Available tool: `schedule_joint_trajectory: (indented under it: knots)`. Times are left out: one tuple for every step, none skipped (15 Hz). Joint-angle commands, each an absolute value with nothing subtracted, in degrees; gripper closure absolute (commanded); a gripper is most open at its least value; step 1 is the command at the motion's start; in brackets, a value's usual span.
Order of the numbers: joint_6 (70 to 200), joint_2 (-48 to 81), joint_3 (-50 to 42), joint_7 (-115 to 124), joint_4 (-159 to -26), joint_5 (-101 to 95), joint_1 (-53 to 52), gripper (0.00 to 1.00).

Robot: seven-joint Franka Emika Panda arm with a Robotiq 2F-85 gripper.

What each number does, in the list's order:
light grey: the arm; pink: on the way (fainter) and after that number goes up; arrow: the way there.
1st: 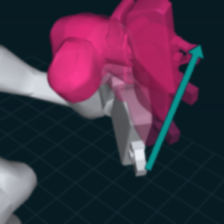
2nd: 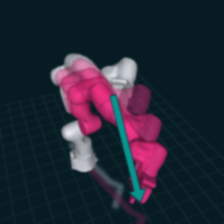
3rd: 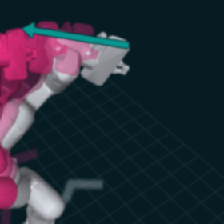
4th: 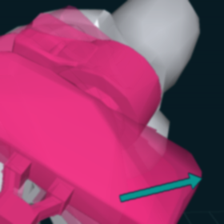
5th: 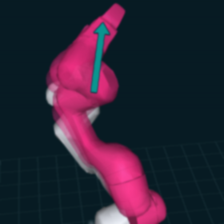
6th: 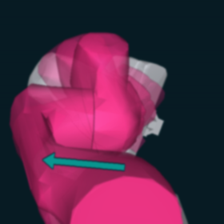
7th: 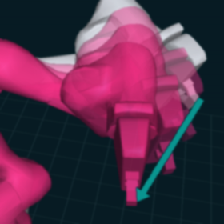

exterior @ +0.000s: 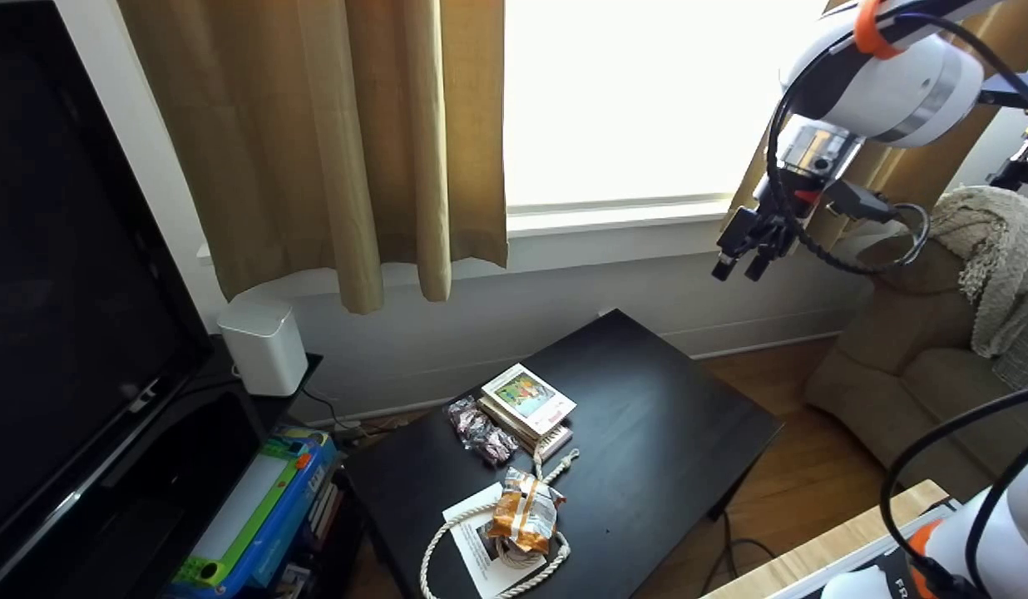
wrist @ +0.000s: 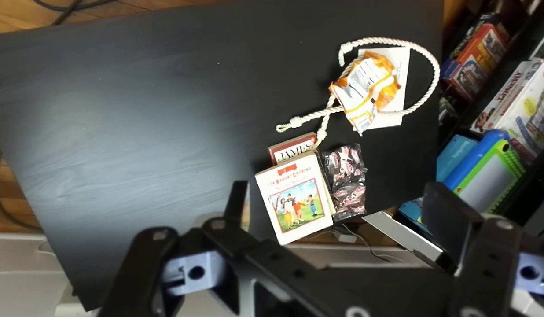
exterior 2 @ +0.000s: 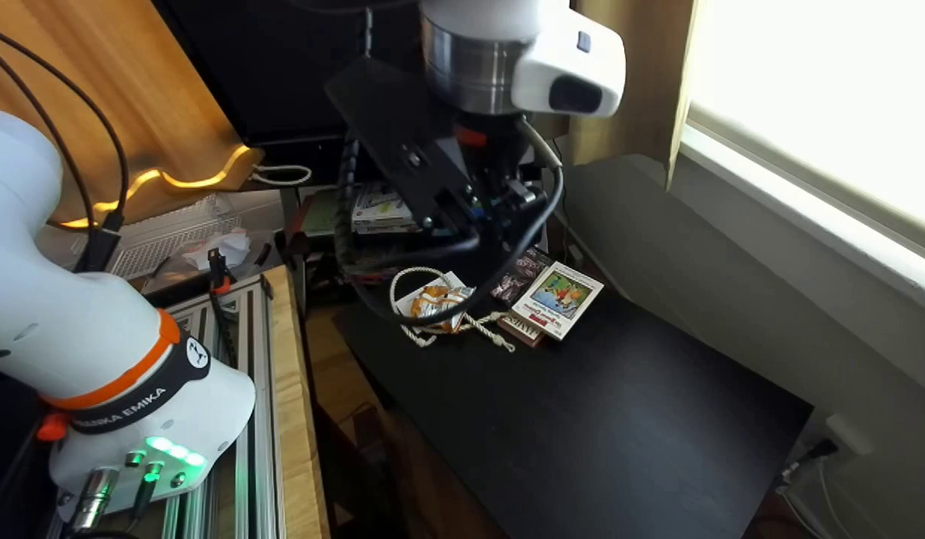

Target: Put one book on the table

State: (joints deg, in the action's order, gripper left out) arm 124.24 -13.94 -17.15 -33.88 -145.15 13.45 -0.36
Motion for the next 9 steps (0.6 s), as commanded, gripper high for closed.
schedule_joint_trajectory:
  knots:
    - [127.8, -2.8, -16.9, -43.8, -141.7, 27.1, -1.0, 0.0]
    - [128.0, -0.2, -16.0, -46.3, -140.7, 30.9, -0.4, 0.0]
    - [127.8, 2.5, -15.0, -49.0, -139.4, 34.5, 0.4, 0.0]
    - [127.8, 5.1, -13.8, -51.4, -138.3, 38.2, 1.2, 0.0]
    - [127.8, 7.6, -12.5, -53.8, -136.9, 41.1, 2.2, 0.0]
    - [127.7, 10.0, -11.2, -55.6, -135.5, 43.7, 3.3, 0.0]
    - [127.7, 12.2, -10.1, -57.4, -134.1, 45.7, 4.3, 0.0]
    - [127.3, 14.3, -8.9, -59.0, -132.5, 47.6, 5.3, 0.0]
    - [127.3, 16.5, -8.0, -60.8, -130.9, 49.0, 6.4, 0.0]
